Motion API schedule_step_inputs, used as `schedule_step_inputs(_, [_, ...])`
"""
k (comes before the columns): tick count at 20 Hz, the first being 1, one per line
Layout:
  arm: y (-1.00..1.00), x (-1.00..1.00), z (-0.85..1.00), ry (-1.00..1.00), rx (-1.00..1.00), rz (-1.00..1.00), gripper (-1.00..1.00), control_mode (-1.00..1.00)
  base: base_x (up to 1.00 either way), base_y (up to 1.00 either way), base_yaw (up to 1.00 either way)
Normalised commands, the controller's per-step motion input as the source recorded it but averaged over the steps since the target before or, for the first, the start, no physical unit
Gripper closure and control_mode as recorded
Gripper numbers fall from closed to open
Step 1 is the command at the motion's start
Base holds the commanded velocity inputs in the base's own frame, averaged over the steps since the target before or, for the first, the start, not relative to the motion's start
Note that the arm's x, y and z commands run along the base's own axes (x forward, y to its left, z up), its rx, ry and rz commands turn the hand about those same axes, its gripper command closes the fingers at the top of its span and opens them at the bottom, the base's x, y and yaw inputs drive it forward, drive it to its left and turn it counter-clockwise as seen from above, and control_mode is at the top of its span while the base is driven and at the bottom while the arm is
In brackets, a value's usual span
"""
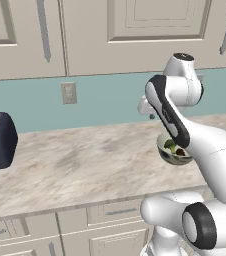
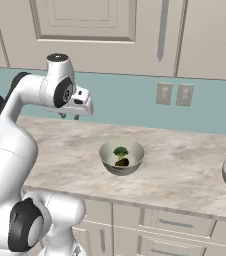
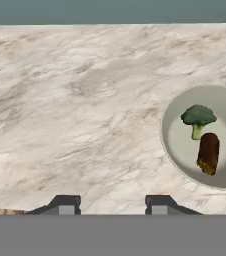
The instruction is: Place the bowl with the sweet potato and broccoli on the top shelf of the fridge. Place the bowl with the chicken drumstick and steak on the second highest shelf of the fridge.
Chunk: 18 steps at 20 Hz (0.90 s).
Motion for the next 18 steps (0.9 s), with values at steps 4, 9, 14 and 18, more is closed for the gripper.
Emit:
schedule_step_inputs(4, [-0.31,-0.11,0.0,0.0,0.03,0.0,-1.0,-1.0,0.0,0.0,0.0])
schedule_step_inputs(9, [-0.99,-0.74,-0.23,0.03,0.12,-0.2,-1.0,-1.0,0.0,0.0,0.0])
schedule_step_inputs(14, [-1.0,-0.8,-0.34,0.06,0.17,-0.33,-1.0,-1.0,0.0,0.0,0.0])
schedule_step_inputs(18, [-1.0,-0.59,-0.35,0.1,0.16,-0.42,-1.0,-1.0,0.0,0.0,0.0])
